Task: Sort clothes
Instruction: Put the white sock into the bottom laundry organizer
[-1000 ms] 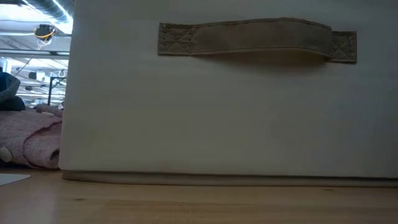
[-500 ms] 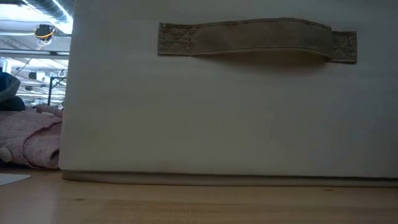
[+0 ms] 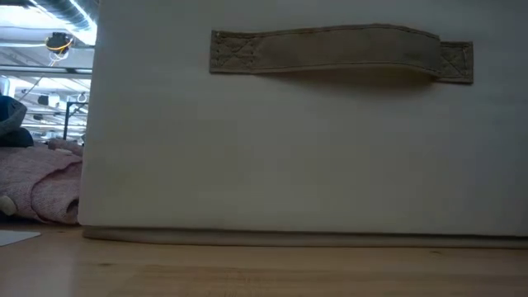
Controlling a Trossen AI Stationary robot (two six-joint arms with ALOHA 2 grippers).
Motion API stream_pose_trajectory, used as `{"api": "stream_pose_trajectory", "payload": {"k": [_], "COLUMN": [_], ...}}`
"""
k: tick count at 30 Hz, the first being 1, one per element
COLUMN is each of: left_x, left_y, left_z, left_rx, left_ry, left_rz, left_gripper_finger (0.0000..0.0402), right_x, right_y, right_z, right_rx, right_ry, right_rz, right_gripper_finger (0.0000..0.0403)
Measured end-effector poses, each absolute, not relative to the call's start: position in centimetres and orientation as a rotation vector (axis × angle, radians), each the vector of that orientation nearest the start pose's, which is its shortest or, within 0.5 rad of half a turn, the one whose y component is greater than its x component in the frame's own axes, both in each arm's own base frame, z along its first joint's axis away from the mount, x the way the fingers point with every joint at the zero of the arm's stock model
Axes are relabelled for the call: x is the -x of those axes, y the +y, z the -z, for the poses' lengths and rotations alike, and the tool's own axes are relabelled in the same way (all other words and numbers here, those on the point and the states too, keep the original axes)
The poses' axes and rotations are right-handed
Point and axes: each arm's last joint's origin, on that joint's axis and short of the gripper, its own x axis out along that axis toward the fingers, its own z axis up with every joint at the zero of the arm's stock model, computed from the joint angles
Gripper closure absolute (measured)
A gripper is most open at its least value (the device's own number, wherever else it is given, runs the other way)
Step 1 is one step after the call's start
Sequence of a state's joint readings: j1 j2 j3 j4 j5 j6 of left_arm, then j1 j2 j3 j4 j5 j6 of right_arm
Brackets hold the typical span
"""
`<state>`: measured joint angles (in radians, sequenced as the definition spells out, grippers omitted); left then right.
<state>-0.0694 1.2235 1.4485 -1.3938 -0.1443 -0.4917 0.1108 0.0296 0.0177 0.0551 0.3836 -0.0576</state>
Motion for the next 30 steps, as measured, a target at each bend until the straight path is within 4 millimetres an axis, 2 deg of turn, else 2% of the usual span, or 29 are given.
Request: {"api": "stream_pose_trajectory", "payload": {"k": [9, 21, 30], "left_x": [-16.6, -15.2, -15.1], "left_y": [-3.3, -7.1, -8.0], "left_z": [-34.5, -28.7, -25.0], "left_rx": [0.48, 0.628, 0.715], "left_ry": [1.291, 1.473, 1.51], "left_rz": [-0.526, -0.646, -0.674], "left_gripper_finger": [0.0219, 0.0219, 0.0219], "right_x": [-9.7, -9.7, -9.7], "right_y": [0.0, 0.0, 0.0], "right_z": [-17.2, -17.2, -17.3], "right_rx": [0.04, 0.039, 0.038], "right_ry": [-0.034, -0.033, -0.036], "right_rz": [0.273, 0.272, 0.272], "right_gripper_finger": [0.0395, 0.0395, 0.0395]}}
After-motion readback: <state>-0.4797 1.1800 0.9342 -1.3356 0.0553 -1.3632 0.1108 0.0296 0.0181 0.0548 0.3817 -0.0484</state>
